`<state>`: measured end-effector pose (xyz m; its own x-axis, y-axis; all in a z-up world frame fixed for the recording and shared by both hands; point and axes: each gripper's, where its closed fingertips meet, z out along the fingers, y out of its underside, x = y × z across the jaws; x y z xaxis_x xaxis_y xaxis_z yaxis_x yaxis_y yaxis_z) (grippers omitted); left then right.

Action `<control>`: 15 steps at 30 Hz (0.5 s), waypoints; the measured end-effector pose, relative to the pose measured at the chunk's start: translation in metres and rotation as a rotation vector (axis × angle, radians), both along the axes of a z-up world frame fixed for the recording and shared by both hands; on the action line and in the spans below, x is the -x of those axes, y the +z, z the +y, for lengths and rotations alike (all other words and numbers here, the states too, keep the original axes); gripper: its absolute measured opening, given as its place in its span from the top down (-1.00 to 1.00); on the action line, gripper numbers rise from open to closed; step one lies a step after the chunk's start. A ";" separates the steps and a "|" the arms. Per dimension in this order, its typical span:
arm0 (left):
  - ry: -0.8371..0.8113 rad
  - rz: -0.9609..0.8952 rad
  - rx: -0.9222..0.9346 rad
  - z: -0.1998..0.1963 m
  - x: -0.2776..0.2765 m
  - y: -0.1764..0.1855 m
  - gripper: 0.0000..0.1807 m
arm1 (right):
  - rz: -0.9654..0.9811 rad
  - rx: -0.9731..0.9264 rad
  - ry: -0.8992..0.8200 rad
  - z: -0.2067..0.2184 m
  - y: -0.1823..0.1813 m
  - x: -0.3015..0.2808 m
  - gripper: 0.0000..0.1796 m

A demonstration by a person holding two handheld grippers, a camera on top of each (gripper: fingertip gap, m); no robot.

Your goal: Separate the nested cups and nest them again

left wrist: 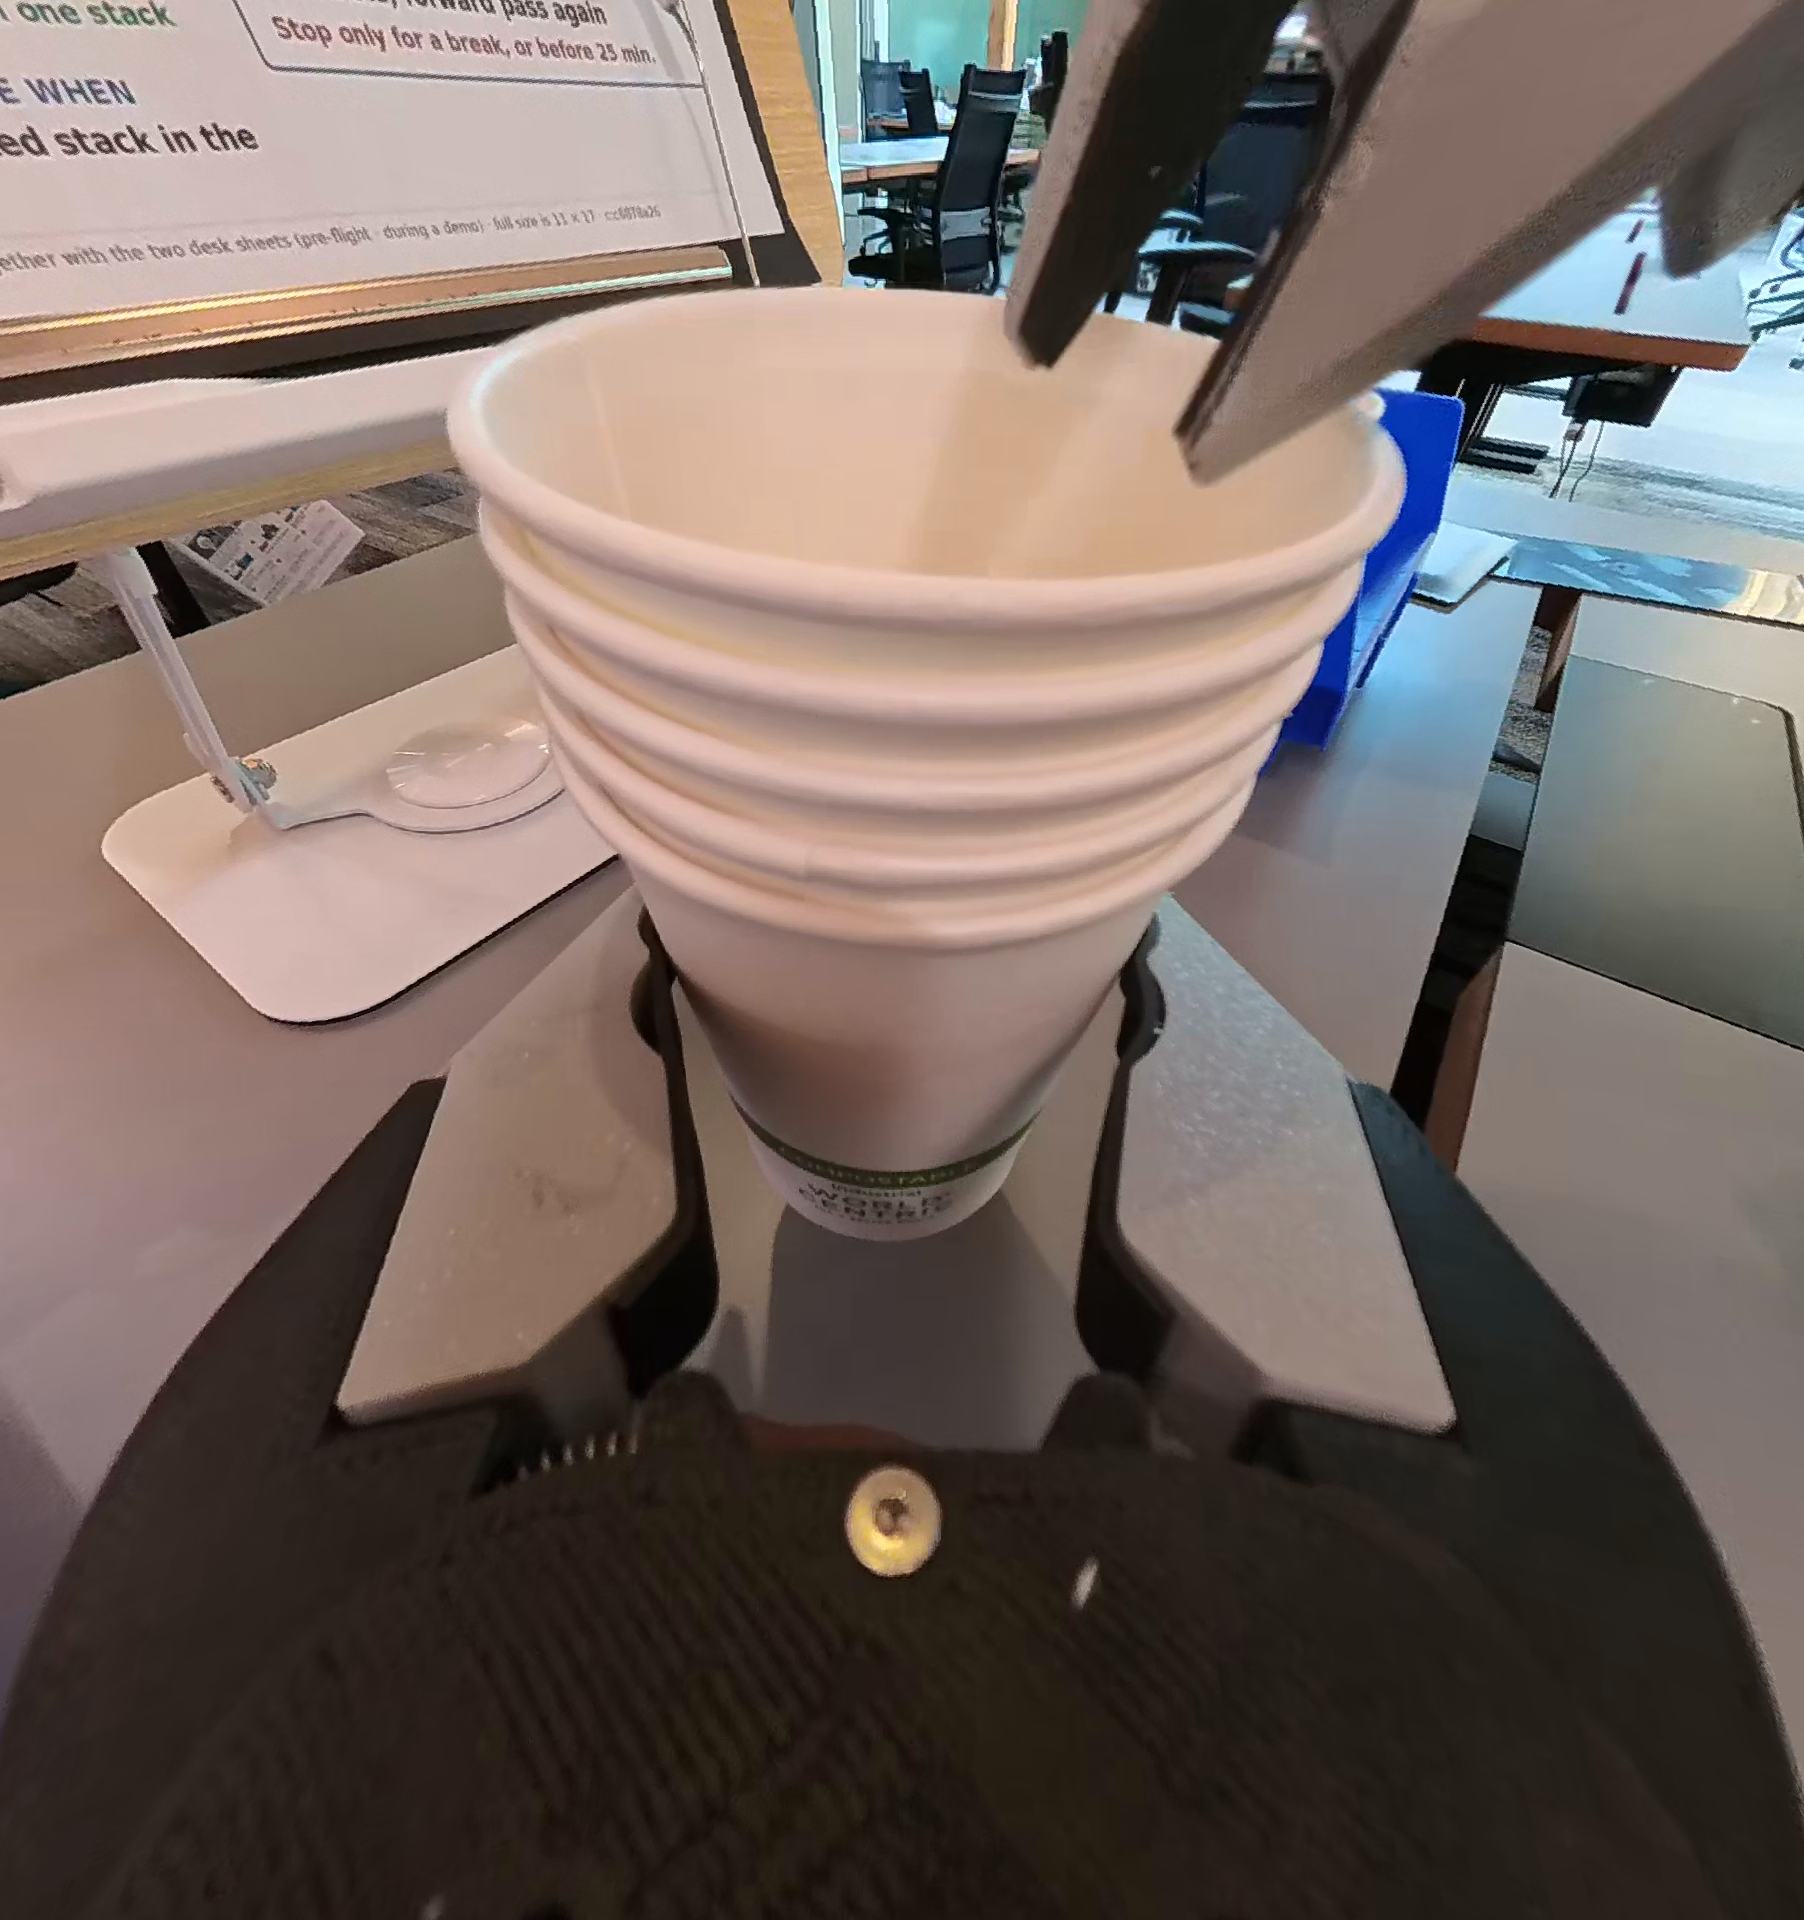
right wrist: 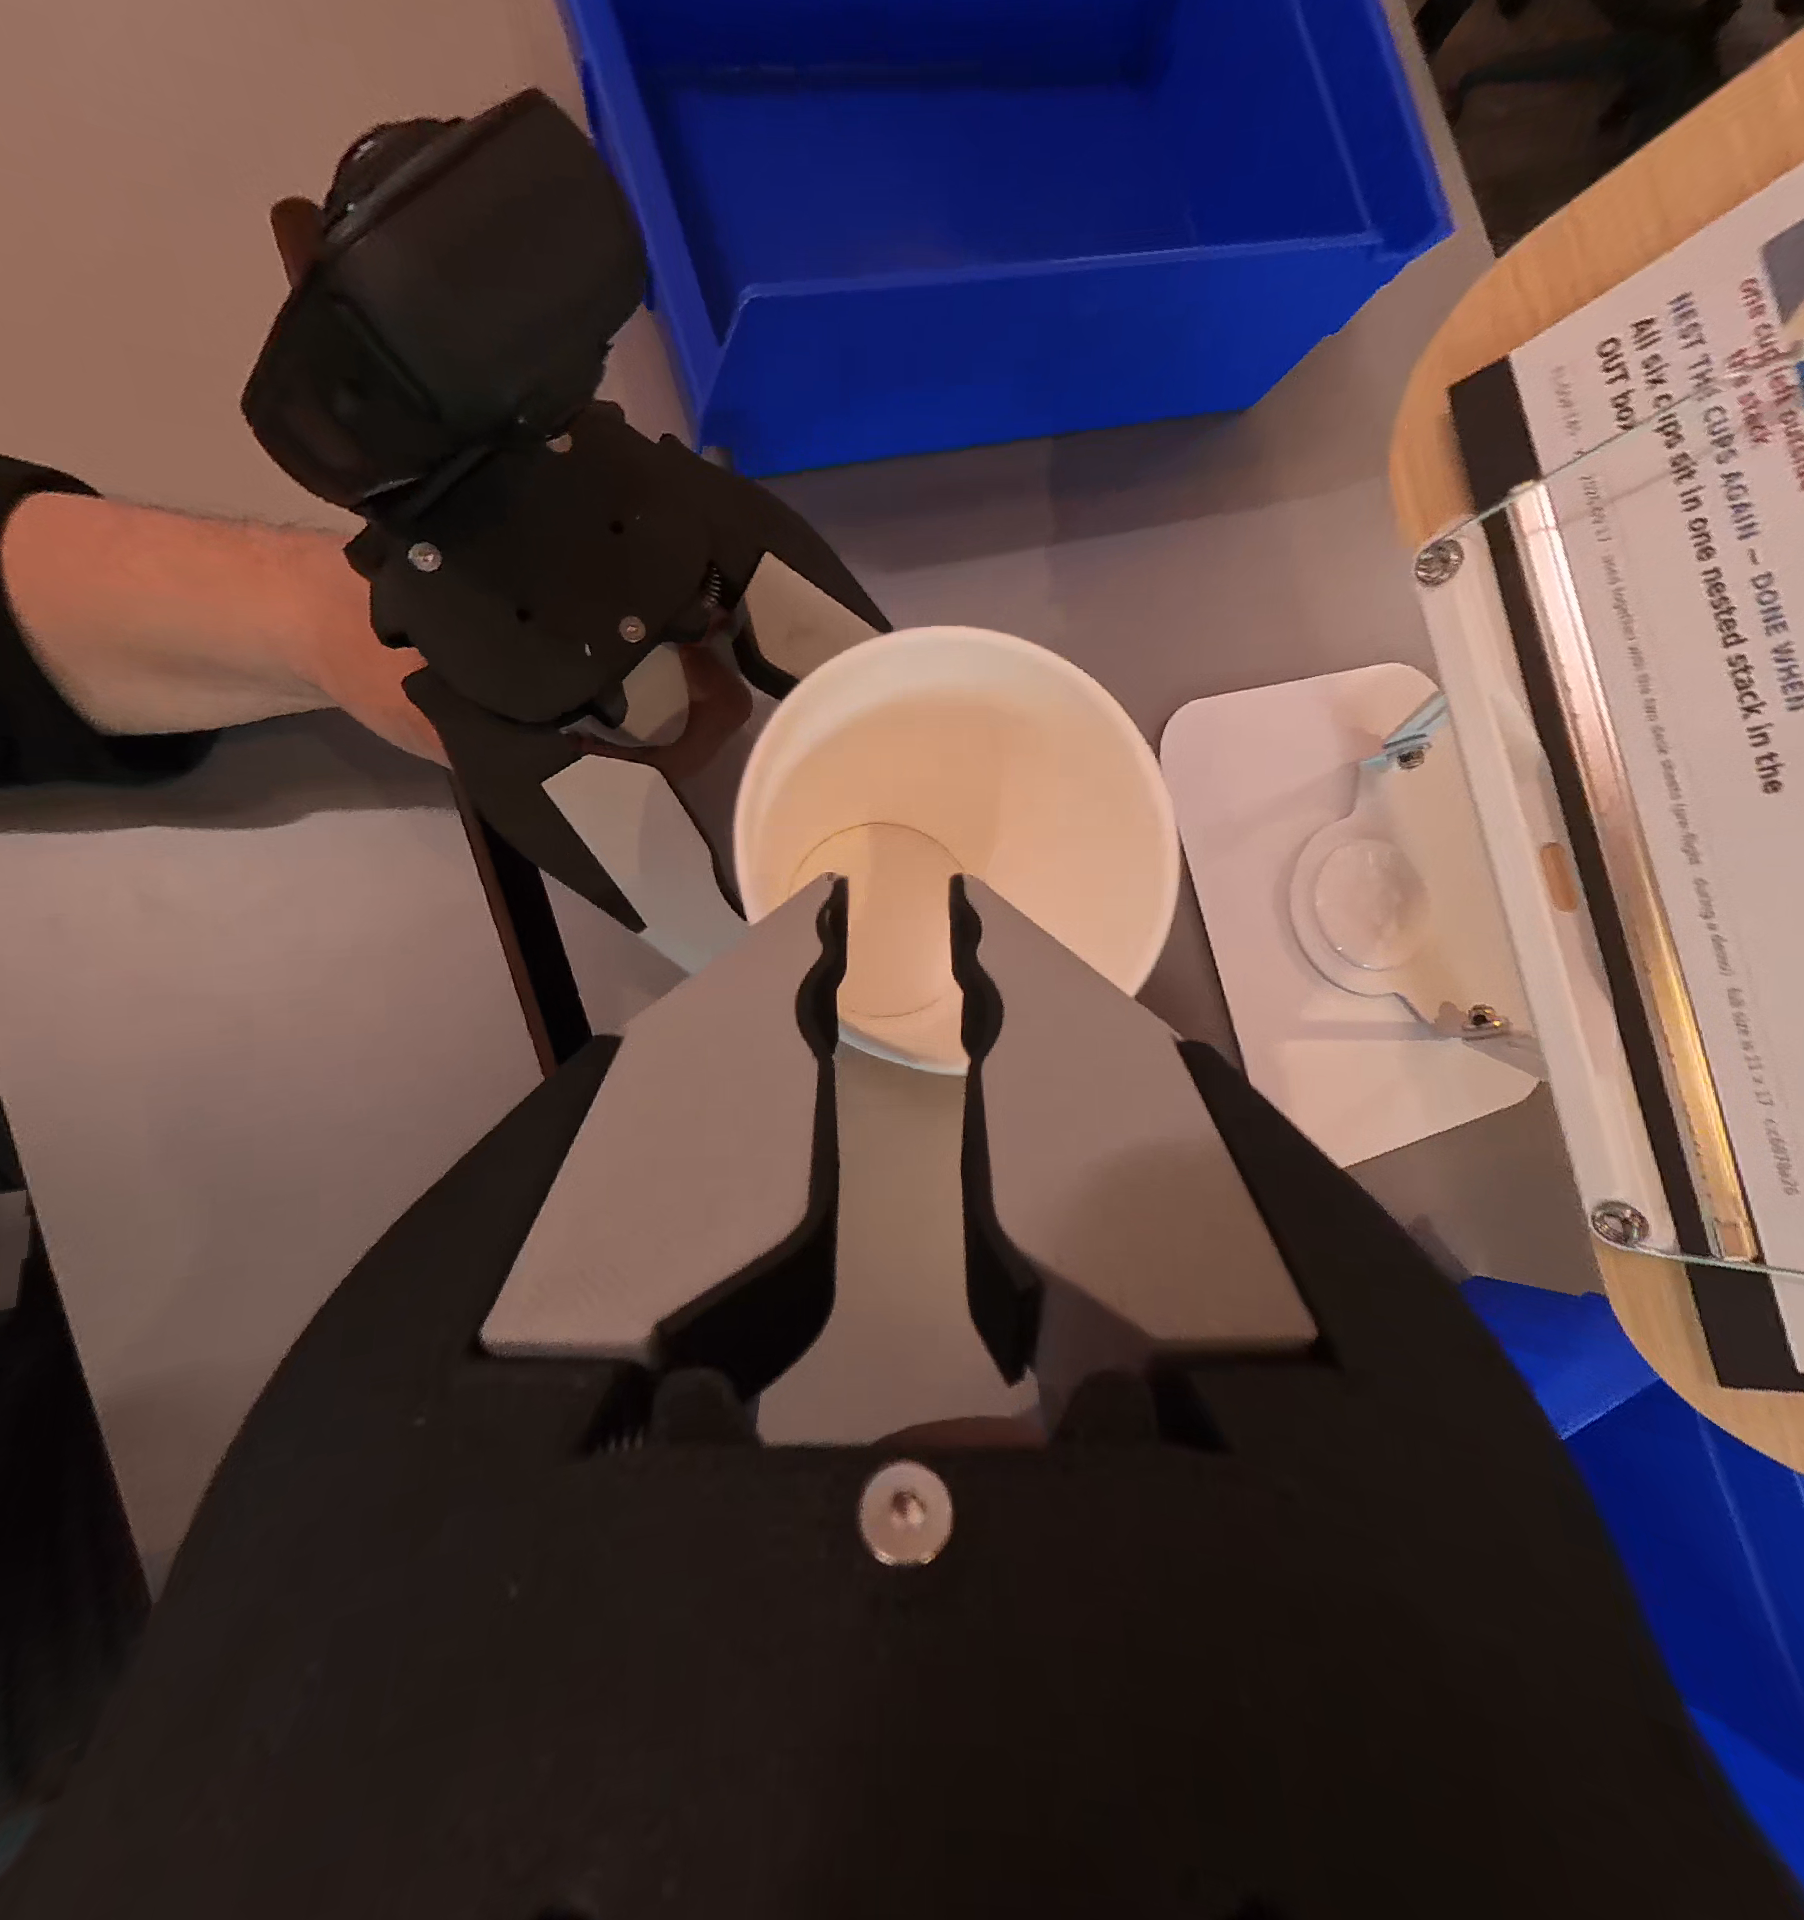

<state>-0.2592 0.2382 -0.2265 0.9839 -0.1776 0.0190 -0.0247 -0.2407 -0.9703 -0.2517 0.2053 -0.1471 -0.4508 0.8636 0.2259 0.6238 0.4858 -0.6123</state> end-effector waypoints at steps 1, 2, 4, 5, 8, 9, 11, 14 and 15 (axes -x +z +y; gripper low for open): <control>0.000 0.000 0.002 0.000 0.000 0.000 0.04 | -0.007 -0.003 0.013 -0.003 -0.001 0.000 0.81; -0.001 -0.001 0.003 0.000 0.000 0.000 0.04 | -0.014 0.004 0.027 -0.007 -0.002 0.000 0.81; 0.000 -0.001 0.005 0.000 0.000 -0.001 0.05 | -0.018 0.025 0.048 -0.015 -0.002 0.000 0.83; 0.001 -0.001 0.006 0.000 0.000 -0.001 0.05 | -0.016 0.024 0.052 -0.017 -0.001 0.001 0.83; 0.000 0.003 0.008 0.000 0.000 -0.001 0.05 | -0.029 0.023 0.065 -0.021 -0.003 0.002 0.86; -0.001 0.003 0.009 0.000 0.000 -0.002 0.05 | -0.031 0.025 0.064 -0.022 -0.003 0.002 0.85; 0.002 0.000 0.012 0.000 0.001 -0.003 0.05 | -0.024 0.032 0.063 -0.023 -0.001 0.003 0.84; 0.001 -0.002 0.014 0.000 0.001 -0.003 0.05 | -0.014 0.049 0.066 -0.025 0.002 0.002 0.84; 0.000 0.000 0.013 -0.001 0.001 -0.003 0.05 | -0.026 0.042 0.065 -0.025 0.000 0.001 0.84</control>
<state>-0.2597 0.2377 -0.2291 0.9839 -0.1775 0.0217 -0.0244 -0.2533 -0.9671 -0.2529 0.1807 -0.1467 -0.5111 0.8409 0.1779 0.6076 0.4999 -0.6172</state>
